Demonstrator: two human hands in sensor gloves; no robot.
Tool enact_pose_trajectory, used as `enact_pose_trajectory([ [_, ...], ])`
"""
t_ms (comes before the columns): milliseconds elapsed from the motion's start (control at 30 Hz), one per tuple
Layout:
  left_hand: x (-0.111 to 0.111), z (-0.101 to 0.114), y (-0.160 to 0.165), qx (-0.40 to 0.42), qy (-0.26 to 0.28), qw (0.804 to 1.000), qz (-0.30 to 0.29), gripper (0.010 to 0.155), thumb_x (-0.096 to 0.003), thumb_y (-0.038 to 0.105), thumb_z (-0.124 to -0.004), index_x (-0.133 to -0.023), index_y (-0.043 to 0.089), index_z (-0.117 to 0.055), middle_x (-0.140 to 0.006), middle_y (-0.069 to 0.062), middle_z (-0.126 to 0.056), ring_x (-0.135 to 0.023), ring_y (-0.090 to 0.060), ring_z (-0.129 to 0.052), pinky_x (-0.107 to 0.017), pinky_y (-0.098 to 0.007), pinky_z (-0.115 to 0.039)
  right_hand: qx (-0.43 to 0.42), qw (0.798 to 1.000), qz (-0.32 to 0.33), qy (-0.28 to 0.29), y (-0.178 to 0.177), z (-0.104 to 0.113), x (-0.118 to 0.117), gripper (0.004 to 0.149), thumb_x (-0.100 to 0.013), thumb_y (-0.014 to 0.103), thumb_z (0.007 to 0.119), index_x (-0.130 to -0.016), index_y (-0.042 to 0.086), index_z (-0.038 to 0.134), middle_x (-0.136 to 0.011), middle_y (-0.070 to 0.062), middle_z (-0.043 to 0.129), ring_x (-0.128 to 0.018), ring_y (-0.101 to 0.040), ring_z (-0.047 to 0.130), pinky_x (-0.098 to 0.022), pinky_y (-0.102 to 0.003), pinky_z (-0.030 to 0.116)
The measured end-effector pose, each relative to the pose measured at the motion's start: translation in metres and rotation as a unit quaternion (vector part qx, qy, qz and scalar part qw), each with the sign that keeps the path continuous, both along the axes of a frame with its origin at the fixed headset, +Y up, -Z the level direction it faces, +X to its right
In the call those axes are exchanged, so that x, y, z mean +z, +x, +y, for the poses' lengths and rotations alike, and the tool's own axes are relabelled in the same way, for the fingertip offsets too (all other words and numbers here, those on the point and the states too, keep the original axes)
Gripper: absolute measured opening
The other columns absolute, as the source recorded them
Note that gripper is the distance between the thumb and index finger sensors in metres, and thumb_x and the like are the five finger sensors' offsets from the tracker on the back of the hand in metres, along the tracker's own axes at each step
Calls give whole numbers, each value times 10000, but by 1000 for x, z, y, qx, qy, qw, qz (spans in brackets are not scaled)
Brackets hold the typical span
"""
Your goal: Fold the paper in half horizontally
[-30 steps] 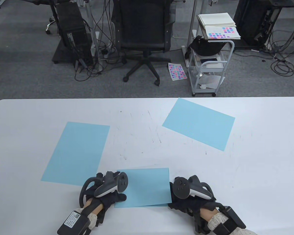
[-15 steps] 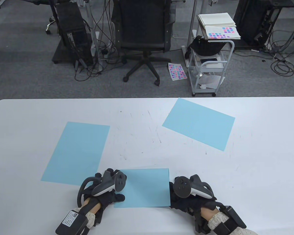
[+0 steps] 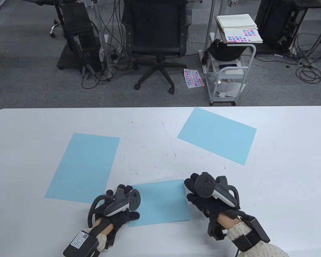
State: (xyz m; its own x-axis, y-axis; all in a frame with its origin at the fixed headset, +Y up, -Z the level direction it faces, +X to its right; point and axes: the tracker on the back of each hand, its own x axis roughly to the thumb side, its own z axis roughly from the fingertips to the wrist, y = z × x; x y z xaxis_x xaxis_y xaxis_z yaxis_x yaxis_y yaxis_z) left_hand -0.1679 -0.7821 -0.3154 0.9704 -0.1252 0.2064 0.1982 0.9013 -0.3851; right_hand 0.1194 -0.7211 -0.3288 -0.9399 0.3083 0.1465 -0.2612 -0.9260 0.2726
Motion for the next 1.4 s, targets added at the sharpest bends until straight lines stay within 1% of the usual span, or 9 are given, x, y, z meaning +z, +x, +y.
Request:
enact_pose_trajectory([
  [100,1,-1,1,-2,2,1000,-3,823,-286,644,-643,-1034,463,-352,-1166,149,-297,-1153,-164,-328,-877,-527,-419,15,999,38,11,-27,-2,-2,633,-473,483,659,-1059,379,443,-1191,119,324,-1098,-273,162,-756,-653,168],
  [267,1,-1,1,-3,1,1000,-4,827,-289,648,-631,-1040,461,-337,-1173,144,-290,-1159,-172,-327,-878,-530,-412,45,993,105,-14,-77,-16,-4,629,-474,488,652,-1058,386,442,-1191,124,342,-1099,-271,155,-753,-653,154],
  [400,2,0,1,-6,1,1000,-3,822,-288,653,-623,-1035,471,-330,-1168,159,-276,-1159,-161,-321,-878,-526,-412,47,990,130,-22,-102,-28,-6,628,-472,487,653,-1055,393,439,-1188,135,346,-1098,-256,140,-750,-650,129],
  [467,2,0,1,-8,3,1000,-5,821,-288,653,-623,-1035,471,-334,-1168,162,-275,-1158,-158,-320,-878,-527,-410,64,988,138,-32,-111,-36,-8,628,-472,487,651,-1053,400,430,-1187,142,340,-1098,-247,129,-748,-647,110],
  [633,2,-1,2,-11,5,1000,-9,813,-292,650,-622,-1031,499,-317,-1165,187,-258,-1160,-156,-312,-880,-525,-403,90,985,140,-45,-117,-51,-11,625,-473,486,649,-1053,395,435,-1183,150,347,-1096,-240,120,-740,-647,84],
  [767,1,-1,2,-10,0,1000,-10,774,-299,647,-620,-1009,548,-329,-1144,248,-244,-1157,-124,-309,-882,-509,-410,98,984,139,-59,-116,-57,-13,631,-472,492,648,-1055,398,428,-1180,158,335,-1095,-242,119,-738,-647,82],
  [1033,1,-1,2,-8,-8,1000,-6,764,-298,646,-623,-1000,546,-337,-1145,240,-259,-1156,-118,-342,-880,-506,-423,103,984,129,-63,-115,-57,-17,615,-471,493,647,-1046,418,440,-1169,189,340,-1095,-247,118,-738,-644,73],
  [1400,-1,-1,1,-5,-10,1000,-4,762,-295,648,-625,-994,552,-336,-1140,241,-262,-1152,-118,-358,-877,-492,-457,112,987,101,-64,-98,-56,-20,598,-478,485,637,-1041,419,447,-1166,187,355,-1096,-262,139,-739,-645,81],
])
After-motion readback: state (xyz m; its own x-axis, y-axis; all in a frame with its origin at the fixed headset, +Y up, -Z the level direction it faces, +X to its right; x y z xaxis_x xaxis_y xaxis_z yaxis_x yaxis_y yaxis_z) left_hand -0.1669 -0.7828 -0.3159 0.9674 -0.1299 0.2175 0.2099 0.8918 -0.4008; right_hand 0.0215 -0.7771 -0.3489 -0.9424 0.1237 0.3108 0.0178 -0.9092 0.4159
